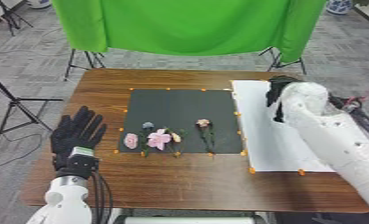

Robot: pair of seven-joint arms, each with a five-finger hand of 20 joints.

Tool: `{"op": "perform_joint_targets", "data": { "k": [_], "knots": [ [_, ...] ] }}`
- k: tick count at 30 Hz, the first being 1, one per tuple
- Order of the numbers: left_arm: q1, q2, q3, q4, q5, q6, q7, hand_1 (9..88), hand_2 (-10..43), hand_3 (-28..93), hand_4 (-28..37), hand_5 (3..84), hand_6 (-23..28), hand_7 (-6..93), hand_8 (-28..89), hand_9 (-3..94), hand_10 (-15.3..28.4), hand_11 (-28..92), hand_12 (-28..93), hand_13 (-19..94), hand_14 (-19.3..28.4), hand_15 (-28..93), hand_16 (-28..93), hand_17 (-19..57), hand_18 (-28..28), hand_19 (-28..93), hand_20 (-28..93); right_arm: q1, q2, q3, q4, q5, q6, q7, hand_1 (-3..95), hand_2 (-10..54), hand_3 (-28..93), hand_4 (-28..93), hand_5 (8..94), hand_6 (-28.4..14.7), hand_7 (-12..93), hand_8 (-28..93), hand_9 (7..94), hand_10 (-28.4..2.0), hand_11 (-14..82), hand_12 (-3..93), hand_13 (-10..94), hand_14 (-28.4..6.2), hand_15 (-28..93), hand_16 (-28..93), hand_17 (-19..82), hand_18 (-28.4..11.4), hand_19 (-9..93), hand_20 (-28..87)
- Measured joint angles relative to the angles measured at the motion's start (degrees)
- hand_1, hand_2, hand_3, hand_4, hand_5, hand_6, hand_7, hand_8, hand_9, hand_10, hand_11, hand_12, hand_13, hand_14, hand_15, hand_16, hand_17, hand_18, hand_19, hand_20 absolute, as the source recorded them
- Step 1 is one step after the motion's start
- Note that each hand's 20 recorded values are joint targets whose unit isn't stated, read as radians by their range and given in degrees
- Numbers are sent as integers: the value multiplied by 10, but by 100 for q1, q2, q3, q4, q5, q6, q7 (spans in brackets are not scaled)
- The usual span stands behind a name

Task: Arrange flowers

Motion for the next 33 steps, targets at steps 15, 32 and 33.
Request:
{"op": "perform_joint_targets", "data": {
  "k": [15,32,33],
  "knots": [
    [-4,-8,10,15,31,-40,-17,274,150,738,-283,443,103,197,-96,352,156,308,124,259,166,460,-81,-64,152,382,91,-212,1,61,303,-372,548,-237,618,-70,697,-283,709,4,247,-13,835,-95,149,442,720,-54,236,390,325,-185,714,305],
    [76,-34,-38,-12,-2,-33,-14,274,151,738,-282,444,103,198,-97,354,158,309,124,260,167,463,-83,-64,153,383,93,-1656,480,980,-2293,736,1098,-208,614,-72,730,-283,720,-7,261,-13,834,-98,168,469,722,-61,257,402,320,-197,744,317],
    [76,-34,-38,-12,-2,-33,-15,274,151,738,-282,444,103,197,-97,354,157,309,124,260,167,463,-83,-64,152,384,93,-1692,473,1004,-2452,911,1075,-190,613,-74,730,-283,718,-9,256,-13,832,-98,164,464,717,-62,255,397,316,-197,743,315]
  ]
}}
